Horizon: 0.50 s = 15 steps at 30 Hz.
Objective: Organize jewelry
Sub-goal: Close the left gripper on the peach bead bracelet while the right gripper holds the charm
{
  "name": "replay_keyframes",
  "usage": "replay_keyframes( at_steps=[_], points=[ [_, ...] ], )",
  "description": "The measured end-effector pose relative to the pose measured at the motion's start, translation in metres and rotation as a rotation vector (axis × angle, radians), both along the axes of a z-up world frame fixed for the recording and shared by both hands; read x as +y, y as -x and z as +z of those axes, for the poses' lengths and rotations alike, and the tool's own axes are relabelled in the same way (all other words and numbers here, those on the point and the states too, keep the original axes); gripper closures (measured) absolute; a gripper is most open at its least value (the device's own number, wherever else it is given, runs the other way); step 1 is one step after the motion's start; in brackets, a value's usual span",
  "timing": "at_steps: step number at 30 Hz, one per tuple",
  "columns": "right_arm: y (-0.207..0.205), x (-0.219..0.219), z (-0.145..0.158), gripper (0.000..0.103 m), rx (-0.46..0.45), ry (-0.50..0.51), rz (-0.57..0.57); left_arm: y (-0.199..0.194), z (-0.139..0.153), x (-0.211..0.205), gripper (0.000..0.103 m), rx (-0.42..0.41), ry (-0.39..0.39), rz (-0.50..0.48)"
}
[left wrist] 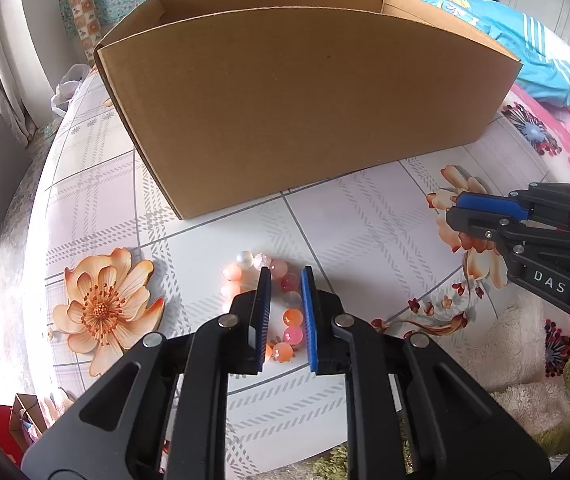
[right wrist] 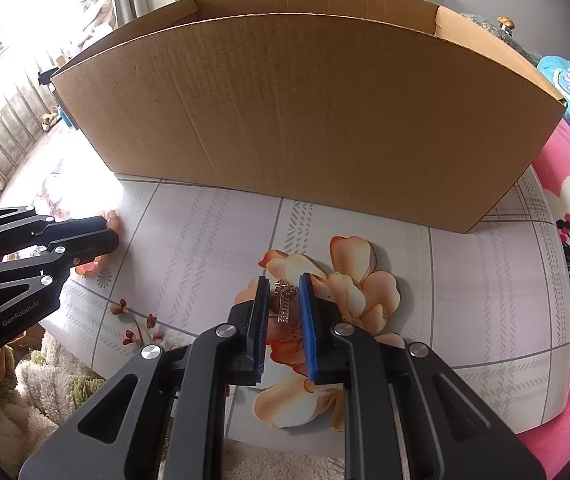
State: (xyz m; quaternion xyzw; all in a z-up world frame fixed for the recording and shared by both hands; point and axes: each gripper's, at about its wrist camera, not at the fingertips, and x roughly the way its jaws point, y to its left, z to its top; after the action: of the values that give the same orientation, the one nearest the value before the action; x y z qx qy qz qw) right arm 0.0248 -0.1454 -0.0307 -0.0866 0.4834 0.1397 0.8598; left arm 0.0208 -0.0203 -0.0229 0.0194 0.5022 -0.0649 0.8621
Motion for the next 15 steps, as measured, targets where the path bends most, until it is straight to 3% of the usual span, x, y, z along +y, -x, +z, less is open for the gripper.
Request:
replay_keyframes(
  at_steps=[6,8,15],
  points=[
    [-0.0012,-0.0013,-0.0005,0.088,-0.008,0.005,0.001,-0.0004,0.0003,0.0004,0.089,0.0,-0.001,-0.001],
    [-0.0011,-0.002,-0.0012,0.096,-0.001,-0.016,0.003,-0.0003,0.0003,0.0003,0.089,0.0,-0.001,-0.001],
    [-0.0002,-0.0064,-0.0024,0.099,0.004,-0.055,-0.014,-0.0003,0.0005,0.0004,0.089,-0.001,-0.001,0.0]
  ],
)
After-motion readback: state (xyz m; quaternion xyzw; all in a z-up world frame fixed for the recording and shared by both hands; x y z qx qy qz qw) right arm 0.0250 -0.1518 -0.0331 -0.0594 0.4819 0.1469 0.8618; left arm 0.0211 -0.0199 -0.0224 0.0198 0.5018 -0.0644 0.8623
